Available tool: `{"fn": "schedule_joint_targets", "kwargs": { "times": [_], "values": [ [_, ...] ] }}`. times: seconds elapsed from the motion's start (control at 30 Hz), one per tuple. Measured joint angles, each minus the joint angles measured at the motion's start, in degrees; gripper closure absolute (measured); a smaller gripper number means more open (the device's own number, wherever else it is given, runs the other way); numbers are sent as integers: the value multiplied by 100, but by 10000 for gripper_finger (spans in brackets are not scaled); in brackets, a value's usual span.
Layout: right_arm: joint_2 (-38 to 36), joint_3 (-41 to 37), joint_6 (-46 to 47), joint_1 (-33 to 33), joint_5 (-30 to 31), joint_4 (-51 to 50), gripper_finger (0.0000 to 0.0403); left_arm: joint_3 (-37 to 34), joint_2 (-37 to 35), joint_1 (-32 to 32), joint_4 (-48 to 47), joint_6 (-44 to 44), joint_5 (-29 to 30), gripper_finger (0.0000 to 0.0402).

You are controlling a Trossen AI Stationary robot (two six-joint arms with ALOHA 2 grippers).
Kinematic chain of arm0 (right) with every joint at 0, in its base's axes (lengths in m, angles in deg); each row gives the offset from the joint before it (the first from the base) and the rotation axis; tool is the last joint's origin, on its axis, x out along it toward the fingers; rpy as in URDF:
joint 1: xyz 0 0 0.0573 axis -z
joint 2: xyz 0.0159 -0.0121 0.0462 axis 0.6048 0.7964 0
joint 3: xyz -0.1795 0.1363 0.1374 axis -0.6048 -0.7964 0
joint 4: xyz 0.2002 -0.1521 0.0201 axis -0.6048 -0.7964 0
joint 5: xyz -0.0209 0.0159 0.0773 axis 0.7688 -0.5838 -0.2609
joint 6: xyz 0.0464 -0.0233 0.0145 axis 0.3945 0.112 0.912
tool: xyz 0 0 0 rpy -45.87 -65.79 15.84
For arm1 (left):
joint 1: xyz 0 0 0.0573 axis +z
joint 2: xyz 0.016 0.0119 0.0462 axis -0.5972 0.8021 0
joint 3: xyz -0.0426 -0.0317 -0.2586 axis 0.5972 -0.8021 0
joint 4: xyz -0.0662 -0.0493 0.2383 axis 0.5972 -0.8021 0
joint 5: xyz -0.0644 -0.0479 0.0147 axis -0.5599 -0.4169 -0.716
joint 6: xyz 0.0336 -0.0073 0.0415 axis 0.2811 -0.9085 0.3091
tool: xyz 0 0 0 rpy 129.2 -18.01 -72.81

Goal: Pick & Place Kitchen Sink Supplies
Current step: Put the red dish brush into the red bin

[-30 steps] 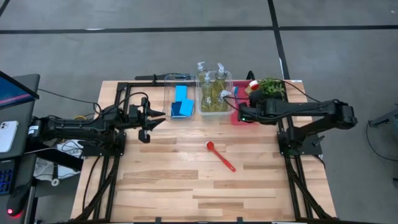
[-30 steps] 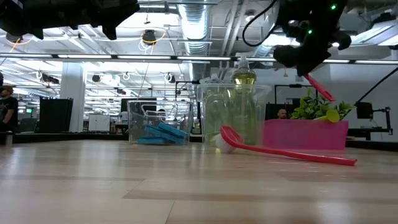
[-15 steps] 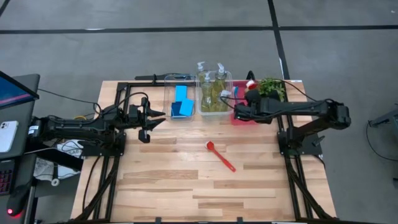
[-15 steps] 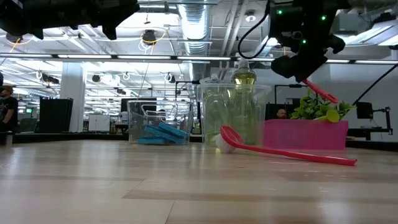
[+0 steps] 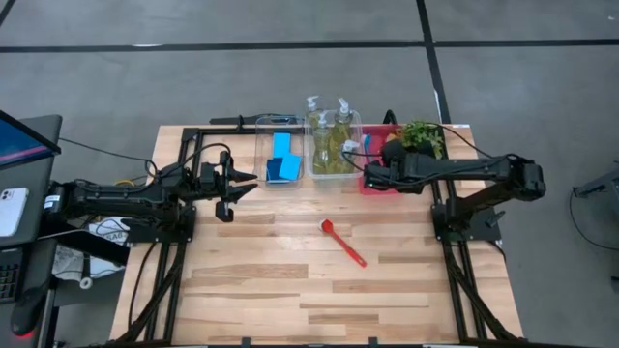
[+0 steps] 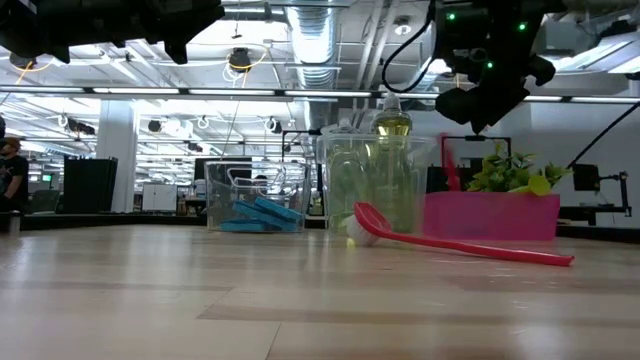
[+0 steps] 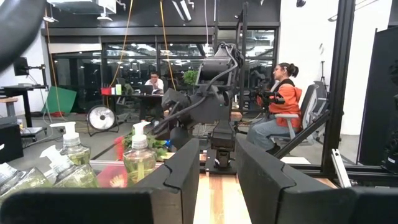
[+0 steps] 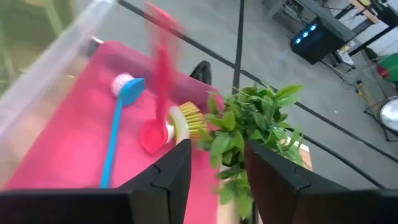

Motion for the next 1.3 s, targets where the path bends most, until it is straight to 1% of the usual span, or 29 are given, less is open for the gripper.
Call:
{"fn": "schedule_joint_targets", "kwargs": {
  "times": [0.13, 0.27, 0.4, 0.57, 0.6, 0.67, 0.77, 0.83, 0.93, 1.03, 1.1, 1.3],
  "values": [
    [-90, 0, 139, -297, 27, 6, 259, 0, 1, 2, 0, 0, 0, 297],
    [-225, 2, 513, -794, 243, -28, 261, 0, -1, 1, -2, 0, 0, 297],
    [-395, 2, 883, -1400, 360, -23, 265, 0, -1, 2, -13, 0, 0, 297],
    [-436, 2, 1360, -2329, 408, 29, 264, 0, 1, 2, -17, 0, 0, 297],
    [-432, 2, 1414, -2501, 318, 69, 263, 0, 0, 2, -17, 0, 0, 297],
    [-330, 2, 1442, -2813, -75, 251, 262, 0, 0, 2, -17, 0, 0, 297],
    [-101, 2, 1216, -3241, -639, 601, 262, 0, -1, 1, -17, 0, 0, 297],
    [149, 2, 914, -3467, -843, 953, 263, 0, 1, 2, -17, 0, 0, 297],
    [563, 2, 408, -3738, -967, 1574, 266, 0, 0, 2, -9, 0, 0, 297],
    [1015, 2, -61, -3843, -1079, 2269, 269, 0, 1, 2, 10, 0, 0, 297],
    [1340, 2, -334, -3840, -1274, 2760, 270, 0, 0, 2, 15, 0, 0, 297],
    [2118, 2, -1238, -3602, -2436, 3925, 271, 0, 0, 0, 18, 0, 0, 297]
  ]
}}
